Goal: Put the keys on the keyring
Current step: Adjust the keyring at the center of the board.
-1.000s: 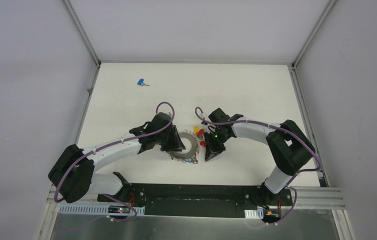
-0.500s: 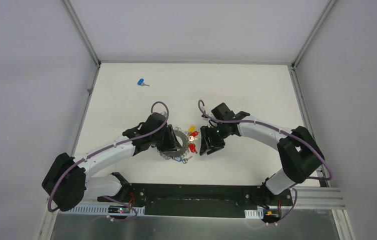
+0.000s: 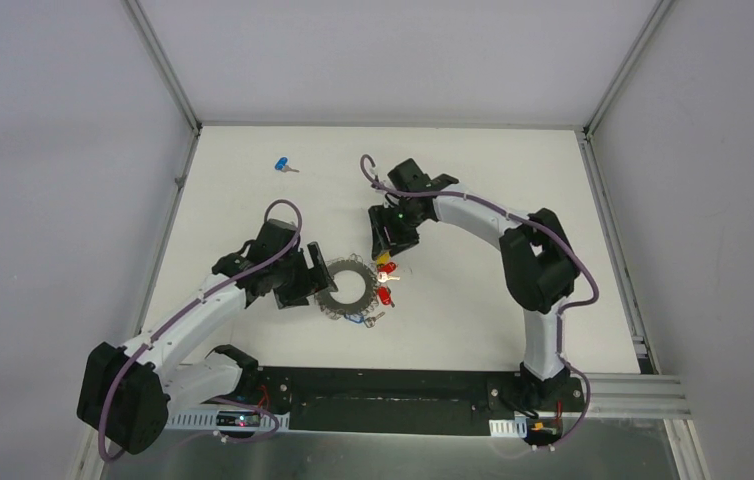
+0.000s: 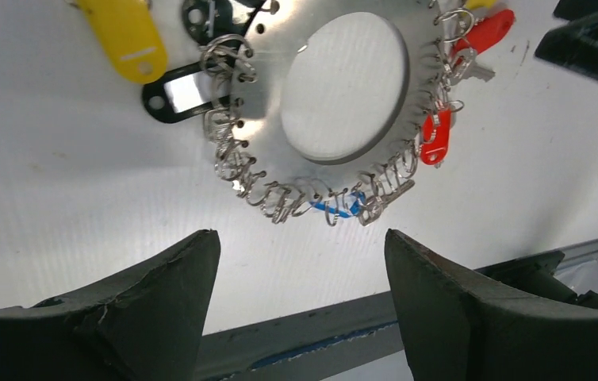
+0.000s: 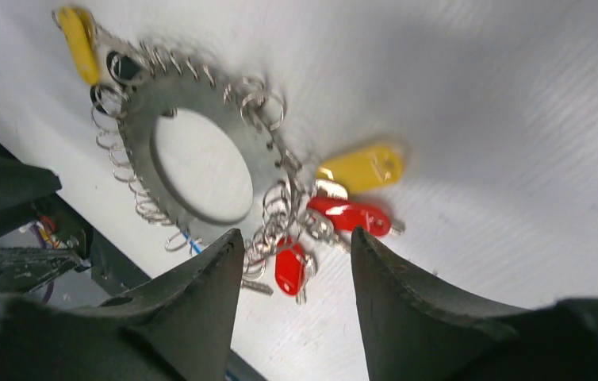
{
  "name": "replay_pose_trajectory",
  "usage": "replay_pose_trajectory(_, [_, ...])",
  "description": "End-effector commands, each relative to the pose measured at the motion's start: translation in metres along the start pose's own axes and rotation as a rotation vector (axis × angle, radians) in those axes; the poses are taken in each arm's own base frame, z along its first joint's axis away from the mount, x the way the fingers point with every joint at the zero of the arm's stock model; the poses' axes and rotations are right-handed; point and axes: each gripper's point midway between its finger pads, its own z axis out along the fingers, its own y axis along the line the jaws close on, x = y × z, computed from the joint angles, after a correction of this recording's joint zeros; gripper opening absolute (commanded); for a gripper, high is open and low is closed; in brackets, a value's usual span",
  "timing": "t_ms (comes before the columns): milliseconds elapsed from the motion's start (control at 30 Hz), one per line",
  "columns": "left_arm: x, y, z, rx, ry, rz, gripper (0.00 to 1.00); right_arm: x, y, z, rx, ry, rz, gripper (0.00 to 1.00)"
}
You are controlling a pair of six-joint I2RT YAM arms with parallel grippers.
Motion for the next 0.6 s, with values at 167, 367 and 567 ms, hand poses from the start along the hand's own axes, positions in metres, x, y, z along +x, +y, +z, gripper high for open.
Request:
replay_pose_trajectory(167, [-0.004,0.026,-0.021,-0.069,-0.015,-0.039,0.81,-0.041,0.027,0.031,-0.032,0.003,-0.171,0.54])
replay_pose_trajectory(367, [0.003,0.027,-0.023,-0.047,-0.006,-0.048,0.80,-0.019,0.032,0.059,-0.016,0.105,-0.200,0.46])
replay_pose_trajectory(567, [0.008,0.031,-0.025,-0.028,-0.023,-0.059,0.77,0.017,0.022,0.040,0.025,0.144,-0.131,0.35])
